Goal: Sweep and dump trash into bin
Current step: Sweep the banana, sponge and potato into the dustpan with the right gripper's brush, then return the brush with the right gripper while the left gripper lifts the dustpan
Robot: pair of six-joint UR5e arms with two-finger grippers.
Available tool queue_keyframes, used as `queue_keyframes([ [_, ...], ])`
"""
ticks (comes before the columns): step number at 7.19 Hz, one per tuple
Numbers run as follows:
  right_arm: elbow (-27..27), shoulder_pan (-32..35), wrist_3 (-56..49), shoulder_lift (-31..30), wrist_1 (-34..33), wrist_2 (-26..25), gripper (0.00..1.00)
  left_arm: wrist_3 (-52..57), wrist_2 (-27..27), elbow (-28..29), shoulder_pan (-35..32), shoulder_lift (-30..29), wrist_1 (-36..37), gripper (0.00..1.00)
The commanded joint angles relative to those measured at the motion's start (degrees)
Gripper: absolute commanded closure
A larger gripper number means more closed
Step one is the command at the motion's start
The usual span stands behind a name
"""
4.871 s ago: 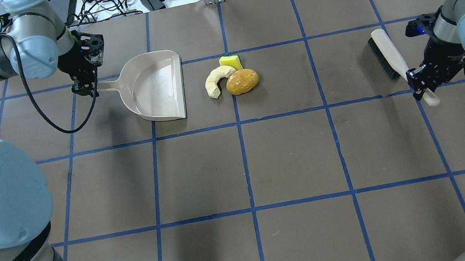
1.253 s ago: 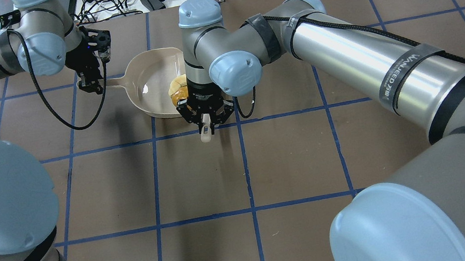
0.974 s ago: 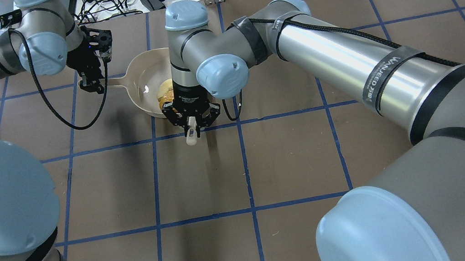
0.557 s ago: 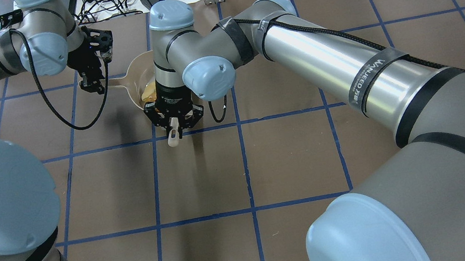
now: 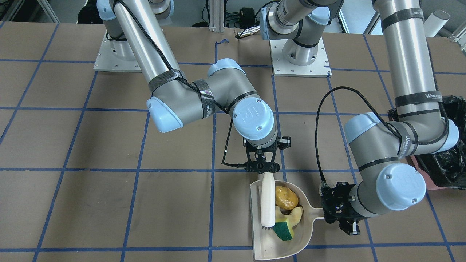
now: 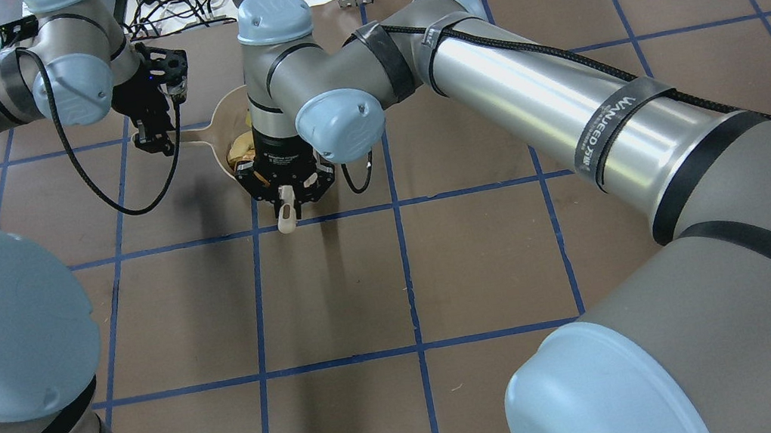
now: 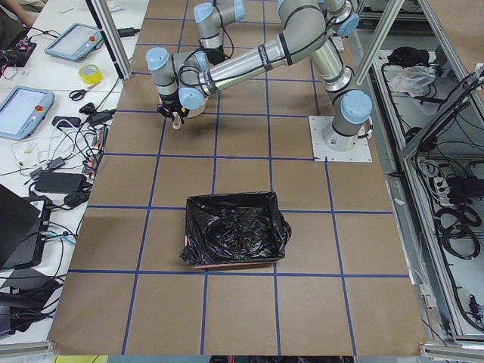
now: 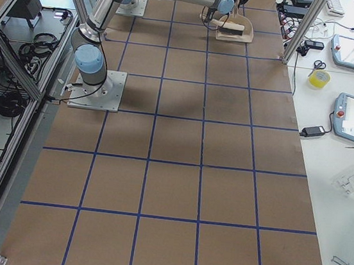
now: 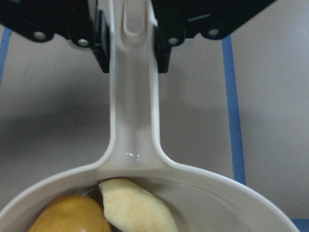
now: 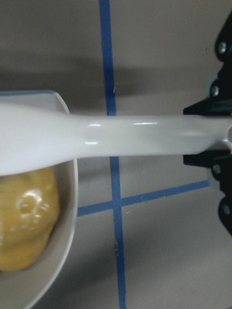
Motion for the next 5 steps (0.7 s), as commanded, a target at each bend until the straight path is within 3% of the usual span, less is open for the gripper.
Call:
queue_keyframes([
  [1, 0.35, -2.22, -2.40, -0.72, 2.43, -6.35, 0.83, 0.09, -0.24, 0.03, 0.00, 0.14, 0.00, 0.79],
  [5, 0.97, -17.31, -16.95, -8.09, 15.06, -10.83, 0.84, 0.26, -2.51, -0.06, 0.87, 0.67, 0.00, 0.79],
])
